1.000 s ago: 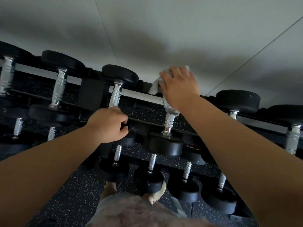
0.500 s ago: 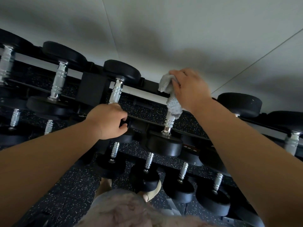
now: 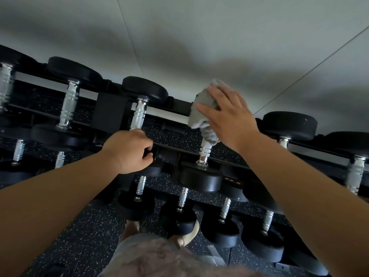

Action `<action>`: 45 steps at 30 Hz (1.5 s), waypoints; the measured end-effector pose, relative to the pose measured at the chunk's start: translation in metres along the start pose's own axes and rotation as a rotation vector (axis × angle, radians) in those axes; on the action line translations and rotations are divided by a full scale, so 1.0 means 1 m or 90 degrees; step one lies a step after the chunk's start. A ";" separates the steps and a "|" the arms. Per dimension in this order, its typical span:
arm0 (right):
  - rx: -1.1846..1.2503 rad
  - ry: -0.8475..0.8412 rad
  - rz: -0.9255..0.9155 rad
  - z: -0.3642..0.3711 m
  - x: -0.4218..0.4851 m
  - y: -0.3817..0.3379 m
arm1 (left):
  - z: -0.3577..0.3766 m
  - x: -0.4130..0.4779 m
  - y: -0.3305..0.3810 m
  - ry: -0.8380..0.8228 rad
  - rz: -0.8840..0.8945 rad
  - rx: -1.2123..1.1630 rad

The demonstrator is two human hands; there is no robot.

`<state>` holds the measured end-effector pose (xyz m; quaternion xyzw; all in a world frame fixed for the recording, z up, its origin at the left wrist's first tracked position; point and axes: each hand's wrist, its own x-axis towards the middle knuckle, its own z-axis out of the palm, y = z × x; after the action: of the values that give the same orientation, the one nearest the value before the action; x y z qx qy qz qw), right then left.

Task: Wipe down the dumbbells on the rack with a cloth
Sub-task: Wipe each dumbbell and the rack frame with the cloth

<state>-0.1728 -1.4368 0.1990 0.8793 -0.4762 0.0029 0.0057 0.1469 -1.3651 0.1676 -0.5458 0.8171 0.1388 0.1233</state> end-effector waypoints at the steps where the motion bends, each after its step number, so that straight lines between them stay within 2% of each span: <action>1: 0.033 0.001 0.038 0.005 -0.013 0.004 | 0.000 0.000 0.000 -0.002 0.000 0.000; 4: 0.120 -0.009 0.146 0.011 -0.027 0.003 | 0.001 0.000 -0.002 -0.007 -0.002 0.004; 7: 0.133 -0.021 0.215 0.008 -0.001 -0.014 | 0.001 0.000 -0.001 -0.008 0.005 0.006; 9: 0.109 -0.025 0.233 0.007 0.014 -0.020 | 0.002 0.001 -0.002 -0.008 0.008 0.010; 12: 0.120 0.002 0.195 0.010 0.004 -0.008 | 0.004 0.002 -0.003 -0.017 0.001 0.008; 14: 0.215 0.033 0.225 0.016 -0.013 0.000 | 0.006 0.003 -0.004 -0.021 -0.001 0.006; 18: 0.504 0.068 0.360 0.031 -0.030 0.001 | 0.009 0.004 -0.006 -0.013 -0.008 0.007; 21: 0.610 0.056 0.416 0.025 -0.026 -0.003 | 0.012 0.004 -0.007 -0.015 -0.012 0.008; 23: 0.590 0.058 0.444 0.019 -0.019 -0.014 | 0.012 0.004 -0.008 -0.014 -0.010 0.004; 27: 0.434 0.040 0.476 0.007 -0.006 -0.044 | 0.011 0.002 -0.007 -0.014 -0.008 -0.001; 31: 0.331 0.066 0.368 0.002 -0.002 -0.038 | 0.011 0.003 -0.007 -0.016 -0.008 0.008; 32: 0.361 0.058 0.369 0.005 -0.003 -0.030 | 0.011 0.003 -0.007 -0.014 -0.007 0.009; 34: 0.503 0.031 0.445 0.012 -0.006 -0.014 | 0.010 0.002 -0.006 -0.010 -0.003 0.008; 37: 0.670 0.063 0.529 0.022 -0.011 -0.010 | 0.008 0.001 -0.006 -0.010 -0.005 0.007; 45: 0.678 0.107 0.765 -0.005 0.006 -0.051 | 0.000 -0.002 -0.003 -0.014 -0.005 0.006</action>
<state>-0.1269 -1.4138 0.2038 0.3548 -0.8001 0.2982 -0.3808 0.1498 -1.3646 0.1677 -0.5469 0.8142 0.1404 0.1352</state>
